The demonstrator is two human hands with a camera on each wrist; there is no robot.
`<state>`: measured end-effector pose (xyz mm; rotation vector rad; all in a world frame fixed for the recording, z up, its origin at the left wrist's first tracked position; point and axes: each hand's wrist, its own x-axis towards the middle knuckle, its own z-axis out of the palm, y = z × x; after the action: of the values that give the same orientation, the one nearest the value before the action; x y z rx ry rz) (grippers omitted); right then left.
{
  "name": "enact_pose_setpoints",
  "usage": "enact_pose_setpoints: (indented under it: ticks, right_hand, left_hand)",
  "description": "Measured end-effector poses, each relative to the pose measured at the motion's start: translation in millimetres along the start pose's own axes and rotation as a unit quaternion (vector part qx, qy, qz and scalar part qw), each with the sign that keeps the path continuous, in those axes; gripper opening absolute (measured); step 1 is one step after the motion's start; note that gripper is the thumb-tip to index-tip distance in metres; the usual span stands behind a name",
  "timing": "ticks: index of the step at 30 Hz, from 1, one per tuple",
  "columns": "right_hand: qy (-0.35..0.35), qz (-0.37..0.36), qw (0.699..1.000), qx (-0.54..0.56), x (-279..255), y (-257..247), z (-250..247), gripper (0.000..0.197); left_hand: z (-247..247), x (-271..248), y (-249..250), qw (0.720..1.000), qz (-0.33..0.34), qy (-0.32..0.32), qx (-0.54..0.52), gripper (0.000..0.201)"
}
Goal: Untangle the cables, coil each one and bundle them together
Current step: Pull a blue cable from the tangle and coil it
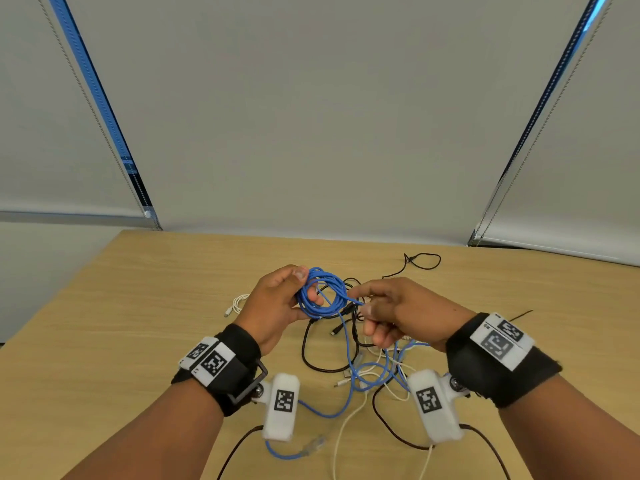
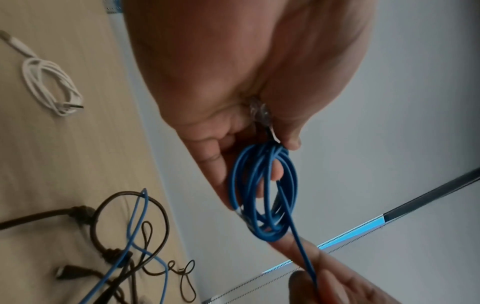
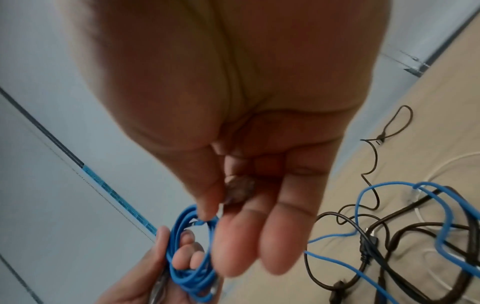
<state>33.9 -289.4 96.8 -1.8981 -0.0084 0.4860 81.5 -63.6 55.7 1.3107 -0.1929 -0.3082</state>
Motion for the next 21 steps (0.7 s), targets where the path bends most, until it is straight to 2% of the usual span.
enact_pose_setpoints:
  ticks: [3, 6, 10, 12, 14, 17, 21]
  right_hand:
    - [-0.004, -0.021, 1.0, 0.004, 0.6, 2.3, 4.9, 0.035]
    - [0.007, -0.035, 0.999, 0.019, 3.9, 7.5, 15.5, 0.025]
    - [0.05, -0.05, 0.994, 0.079, 7.7, 15.3, 26.0, 0.014]
    - [0.061, -0.039, 0.992, 0.101, 10.1, 18.7, 28.4, 0.023]
    - [0.068, -0.025, 0.993, 0.093, 12.4, 20.0, 28.6, 0.03]
    - [0.072, -0.02, 0.995, 0.07, 14.4, 19.5, 28.4, 0.021]
    - [0.036, -0.025, 0.997, 0.061, 17.0, 20.8, 30.9, 0.026]
  left_hand:
    - [2.6, -1.3, -1.5, 0.998, -0.024, -0.013, -0.057, 0.023]
    - [7.3, -2.7, -6.1, 0.991, -0.045, -0.028, -0.124, 0.015]
    - [7.8, -7.6, -13.4, 0.981, -0.069, -0.052, -0.175, 0.017]
    - [4.7, -8.3, -13.8, 0.987, -0.073, -0.05, -0.136, 0.02]
    - [-1.4, -7.9, -11.9, 0.995, -0.072, -0.047, -0.051, 0.026]
    - [-9.5, -6.6, -8.3, 0.994, -0.072, -0.049, 0.065, 0.024]
    - [-18.3, -4.4, -8.6, 0.984, -0.082, -0.035, 0.151, 0.017]
